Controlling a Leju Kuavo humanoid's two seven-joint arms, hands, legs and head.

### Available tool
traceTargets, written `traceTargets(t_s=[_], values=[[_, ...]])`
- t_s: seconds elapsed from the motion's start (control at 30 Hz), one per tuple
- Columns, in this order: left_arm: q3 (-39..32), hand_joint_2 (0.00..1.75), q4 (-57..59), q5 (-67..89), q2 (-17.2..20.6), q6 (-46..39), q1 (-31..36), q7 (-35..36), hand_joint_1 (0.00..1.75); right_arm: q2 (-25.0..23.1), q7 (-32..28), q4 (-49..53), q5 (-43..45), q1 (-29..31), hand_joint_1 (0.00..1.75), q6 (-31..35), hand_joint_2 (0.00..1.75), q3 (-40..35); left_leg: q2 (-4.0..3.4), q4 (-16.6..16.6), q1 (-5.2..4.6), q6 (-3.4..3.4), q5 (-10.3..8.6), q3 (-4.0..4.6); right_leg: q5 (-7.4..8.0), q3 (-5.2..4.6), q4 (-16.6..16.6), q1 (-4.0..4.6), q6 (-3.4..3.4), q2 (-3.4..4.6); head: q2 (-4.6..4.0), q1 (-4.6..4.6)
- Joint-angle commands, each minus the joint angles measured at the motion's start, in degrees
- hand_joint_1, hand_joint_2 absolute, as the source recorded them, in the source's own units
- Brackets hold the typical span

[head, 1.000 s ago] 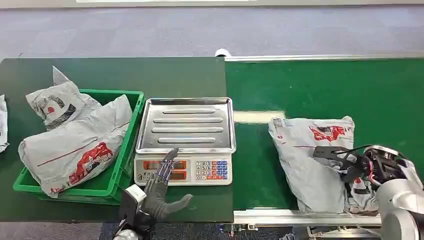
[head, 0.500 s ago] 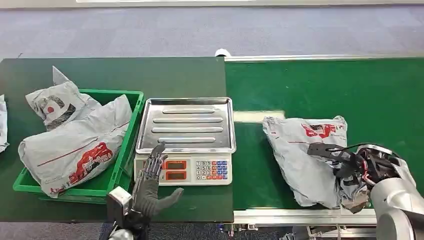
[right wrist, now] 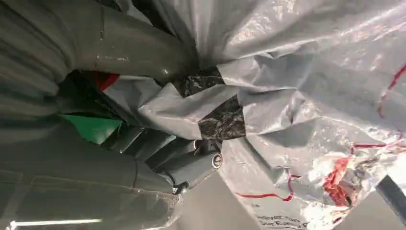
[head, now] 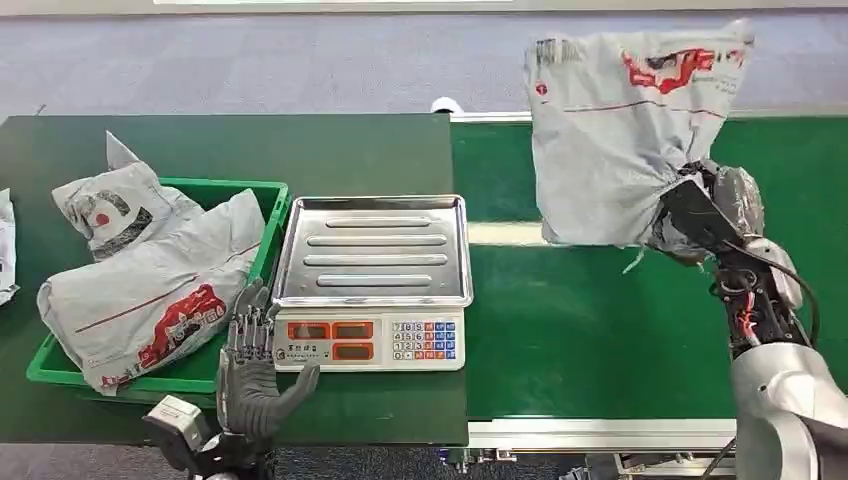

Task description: Moved the parcel from conveyor to table for the left to box.

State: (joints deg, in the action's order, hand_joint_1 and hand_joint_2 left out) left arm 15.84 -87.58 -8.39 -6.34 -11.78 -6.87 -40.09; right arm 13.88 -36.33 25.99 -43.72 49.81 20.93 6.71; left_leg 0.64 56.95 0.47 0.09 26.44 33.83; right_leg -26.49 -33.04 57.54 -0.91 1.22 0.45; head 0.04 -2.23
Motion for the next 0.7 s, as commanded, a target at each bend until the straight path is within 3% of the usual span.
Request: traceTargets(t_s=[0.03, 0.13, 0.3, 0.5, 0.57, 0.7], values=[[0.86, 1.75, 3.44, -0.69, 0.36, 1.86, 2.43, 0.09, 0.0, -5.19, -2.98, 25.35, 16.28, -10.68, 1.75, 3.74, 1.75, -7.84, -0.19, -0.1, -0.01, -0.03, 0.02, -0.13, 0.02, 0.06, -0.08, 0.0, -0.09, 0.11, 0.0, -0.02], [1.35, 1.75, 4.32, -0.69, 0.49, 2.42, 3.15, 0.09, 0.0, -7.2, -0.94, 28.65, 17.61, -13.18, 1.75, 0.73, 1.75, -12.71, -0.26, -0.09, -0.02, -0.03, 0.02, -0.13, 0.03, 0.03, -0.05, -0.01, -0.1, 0.17, 0.0, 0.02], [1.49, 1.75, 4.27, -1.06, 0.26, 2.8, 2.88, 0.09, 0.0, -8.64, 0.38, 24.9, 12.82, -13.85, 1.75, 3.52, 1.75, -17.47, -0.28, -0.11, 0.06, -0.03, 0.03, -0.18, 0.02, 0.07, -0.08, 0.08, -0.1, 0.19, 0.0, 0.02], [1.64, 1.75, 4.41, -0.5, -0.59, 3.23, 3.46, 0.09, 0.0, -10.55, 3.18, 11.31, 8.86, -7.6, 1.75, -0.87, 1.75, -21.97, -0.33, -0.11, 0.07, -0.01, 0.04, -0.2, 0.02, 0.12, -0.11, 0.09, -0.1, 0.22, 0.0, 0.02], [1.92, 1.75, 4.99, -0.41, -0.79, 3.32, 3.94, 0.09, 0.0, -10.68, 9.14, 4.94, 5.49, -3.91, 1.75, -4.6, 1.75, -24.73, -0.35, -0.07, 0.05, -0.01, 0.03, -0.17, 0.03, 0.05, -0.05, 0.06, -0.09, 0.25, 0.0, 0.04], [2.55, 1.75, 5.71, -0.36, -1.1, 3.55, 4.62, 0.23, 0.0, -11.13, 12.25, -0.39, 2.17, -0.86, 1.75, -8.6, 1.75, -27.76, -0.25, -0.04, 0.06, -0.02, 0.0, -0.11, 0.02, 0.04, -0.02, 0.06, -0.1, 0.15, 0.0, 0.0]])
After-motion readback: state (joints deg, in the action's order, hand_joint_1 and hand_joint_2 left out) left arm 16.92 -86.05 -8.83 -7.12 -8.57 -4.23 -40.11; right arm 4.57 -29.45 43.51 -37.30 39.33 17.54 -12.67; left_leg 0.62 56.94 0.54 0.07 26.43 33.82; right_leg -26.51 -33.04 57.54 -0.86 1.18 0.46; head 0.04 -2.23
